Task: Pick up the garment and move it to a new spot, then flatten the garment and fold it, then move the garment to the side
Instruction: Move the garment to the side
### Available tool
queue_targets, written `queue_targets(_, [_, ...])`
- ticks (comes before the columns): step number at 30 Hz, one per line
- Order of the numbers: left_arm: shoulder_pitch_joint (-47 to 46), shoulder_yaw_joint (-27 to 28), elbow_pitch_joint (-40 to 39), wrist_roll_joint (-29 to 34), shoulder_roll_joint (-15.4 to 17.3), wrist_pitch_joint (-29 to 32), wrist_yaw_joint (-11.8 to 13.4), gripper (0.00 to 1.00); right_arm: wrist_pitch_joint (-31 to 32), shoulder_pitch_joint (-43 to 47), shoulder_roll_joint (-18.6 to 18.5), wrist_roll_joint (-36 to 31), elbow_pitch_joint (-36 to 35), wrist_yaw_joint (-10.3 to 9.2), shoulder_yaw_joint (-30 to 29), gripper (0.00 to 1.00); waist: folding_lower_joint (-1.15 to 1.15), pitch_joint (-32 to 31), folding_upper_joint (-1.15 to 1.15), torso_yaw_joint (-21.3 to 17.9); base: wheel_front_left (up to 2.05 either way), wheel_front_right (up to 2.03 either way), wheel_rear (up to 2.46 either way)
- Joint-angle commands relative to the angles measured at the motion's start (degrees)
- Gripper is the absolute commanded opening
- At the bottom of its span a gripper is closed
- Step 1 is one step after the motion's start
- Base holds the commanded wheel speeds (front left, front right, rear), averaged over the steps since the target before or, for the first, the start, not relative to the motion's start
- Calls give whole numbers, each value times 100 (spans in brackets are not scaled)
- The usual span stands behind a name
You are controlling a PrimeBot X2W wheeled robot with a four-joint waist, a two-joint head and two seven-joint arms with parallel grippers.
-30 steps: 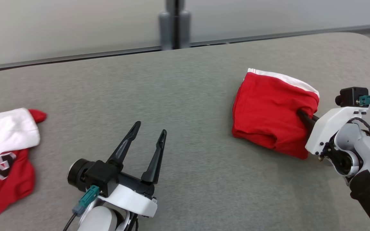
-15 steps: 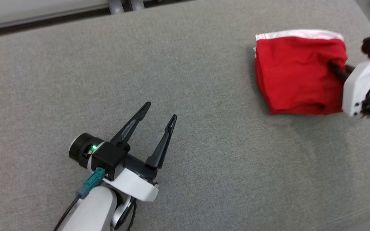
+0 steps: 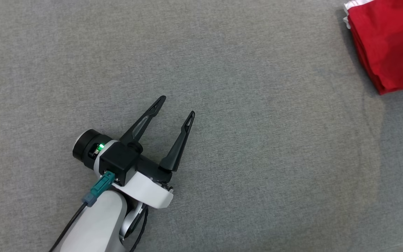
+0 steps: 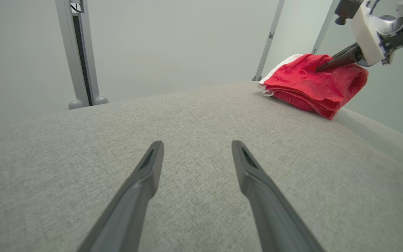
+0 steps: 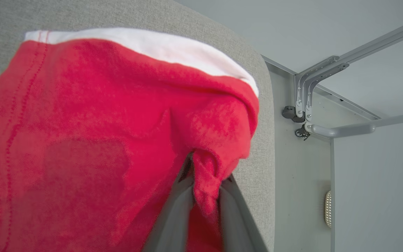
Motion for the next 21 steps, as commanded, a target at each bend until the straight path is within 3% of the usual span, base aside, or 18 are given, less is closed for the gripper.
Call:
queue_targets(1, [-126, 10, 7, 19, 14, -24, 18, 100, -84, -62, 15, -33, 100, -1, 8, 100, 0, 20, 0, 58, 0, 0, 0])
queue_targets(9, [7, 110, 120, -101, -49, -104, 85, 100, -879, -46, 216, -252, 629, -1, 103, 100, 0, -413, 0, 190, 0, 0, 0])
queue_targets(21, [758, 841, -46, -362, 31, -141, 283, 100, -2503, 552, 494, 19, 527, -1, -279, 100, 0, -1976, 0, 408, 0, 0, 0])
